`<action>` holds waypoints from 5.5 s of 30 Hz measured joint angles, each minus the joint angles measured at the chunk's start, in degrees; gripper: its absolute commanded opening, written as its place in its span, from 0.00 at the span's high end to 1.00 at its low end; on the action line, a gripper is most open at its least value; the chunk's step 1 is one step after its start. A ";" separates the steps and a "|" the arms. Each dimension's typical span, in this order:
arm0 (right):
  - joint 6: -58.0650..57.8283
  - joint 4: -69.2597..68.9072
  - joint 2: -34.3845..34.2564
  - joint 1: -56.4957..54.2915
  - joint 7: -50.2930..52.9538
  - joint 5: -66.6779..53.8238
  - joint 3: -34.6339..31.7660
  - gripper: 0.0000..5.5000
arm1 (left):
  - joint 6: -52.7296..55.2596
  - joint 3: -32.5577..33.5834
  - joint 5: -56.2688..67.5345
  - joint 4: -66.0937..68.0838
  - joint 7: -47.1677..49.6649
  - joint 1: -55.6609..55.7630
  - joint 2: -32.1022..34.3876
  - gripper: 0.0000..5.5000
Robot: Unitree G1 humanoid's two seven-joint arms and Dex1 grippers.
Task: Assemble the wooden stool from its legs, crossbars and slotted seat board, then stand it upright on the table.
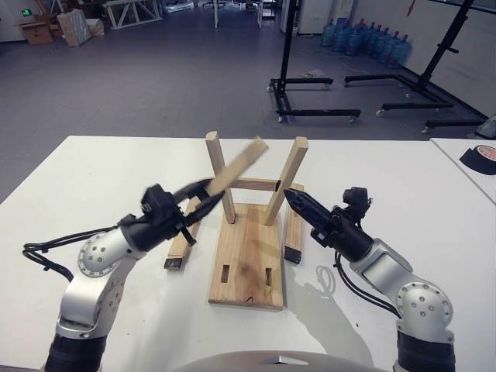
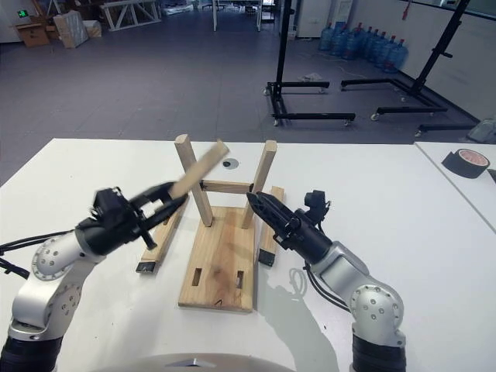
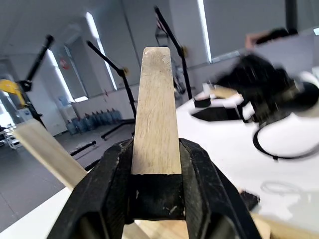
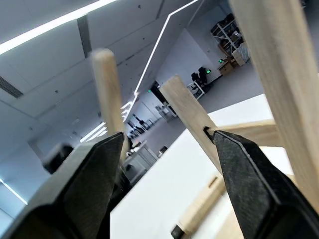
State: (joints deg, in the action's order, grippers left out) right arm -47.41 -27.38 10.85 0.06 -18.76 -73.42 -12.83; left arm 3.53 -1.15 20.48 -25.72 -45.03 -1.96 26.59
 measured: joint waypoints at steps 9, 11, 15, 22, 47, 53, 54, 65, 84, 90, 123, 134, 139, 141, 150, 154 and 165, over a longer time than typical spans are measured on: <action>0.71 2.16 -6.40 -4.11 12.93 -7.24 5.48 0.46 | -7.72 -4.61 -7.42 5.55 -0.95 1.73 0.22 0.77; 0.76 3.09 -7.20 -4.11 14.81 -7.89 6.60 0.54 | -8.87 -5.07 -7.91 5.93 -0.96 1.94 0.19 0.77; 0.77 4.33 -7.27 -4.11 16.27 -9.62 7.24 0.68 | -9.59 -5.52 -8.82 5.97 -0.33 1.96 0.18 0.77; 2.59 4.27 -7.30 -3.95 17.23 -11.02 7.68 0.91 | -9.88 -5.84 -9.76 6.40 0.77 1.95 0.18 0.77; 0.37 4.88 10.67 2.70 17.41 -14.44 -1.23 0.93 | -7.42 -5.35 -12.57 8.85 6.96 0.29 -0.03 0.54; 6.63 12.12 11.98 -6.70 31.68 -1.97 -4.97 0.93 | -8.88 -4.89 -16.01 11.64 9.40 0.62 -0.17 0.54; 7.76 12.51 10.99 -8.10 34.08 1.75 -4.32 0.93 | -9.11 -4.94 -16.41 12.46 9.49 0.98 -0.20 0.54; 11.25 10.77 -1.78 -8.47 44.77 16.23 -0.81 0.93 | -10.80 -5.61 -18.74 14.77 10.26 2.79 -0.34 0.54; 8.97 7.00 0.22 -7.69 38.35 38.41 7.13 0.93 | -10.91 -6.06 -21.01 15.00 12.10 2.49 -1.04 0.54; 9.53 9.99 5.79 -8.53 30.74 48.18 12.67 0.93 | -10.96 -6.56 -21.00 15.00 12.30 2.49 -1.36 0.54; 5.14 14.90 3.04 -9.08 21.08 58.25 7.75 0.53 | -12.81 -7.08 -21.04 18.00 12.61 2.69 -1.26 0.54; 5.31 10.98 7.07 -21.08 19.09 61.29 5.47 0.53 | -12.83 -7.07 -21.09 18.00 12.65 2.69 -1.22 0.54; 8.28 18.26 8.70 -30.53 17.31 62.22 3.74 0.53 | -12.87 -7.12 -21.17 18.14 12.65 2.77 -1.25 0.54; 10.93 22.83 8.77 -33.11 17.02 62.53 3.33 0.53 | -12.88 -7.29 -21.33 18.29 12.65 3.08 -1.31 0.54; 24.27 37.27 7.78 -27.69 16.03 69.15 7.69 0.53 | -12.88 -7.63 -21.31 18.65 12.52 3.83 -1.38 0.54; 26.11 38.43 7.55 -28.12 16.50 70.01 7.05 0.53 | -12.88 -7.63 -21.29 18.72 12.46 3.83 -1.35 0.54; 26.99 28.24 4.33 -28.40 16.69 66.60 2.63 0.53 | -12.90 -7.61 -21.28 18.82 12.58 3.60 -1.38 0.54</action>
State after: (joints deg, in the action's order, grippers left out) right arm -20.42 0.86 15.18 -28.35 -2.06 -6.82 -10.20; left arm -9.37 -8.76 -0.80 -6.90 -32.44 1.64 25.21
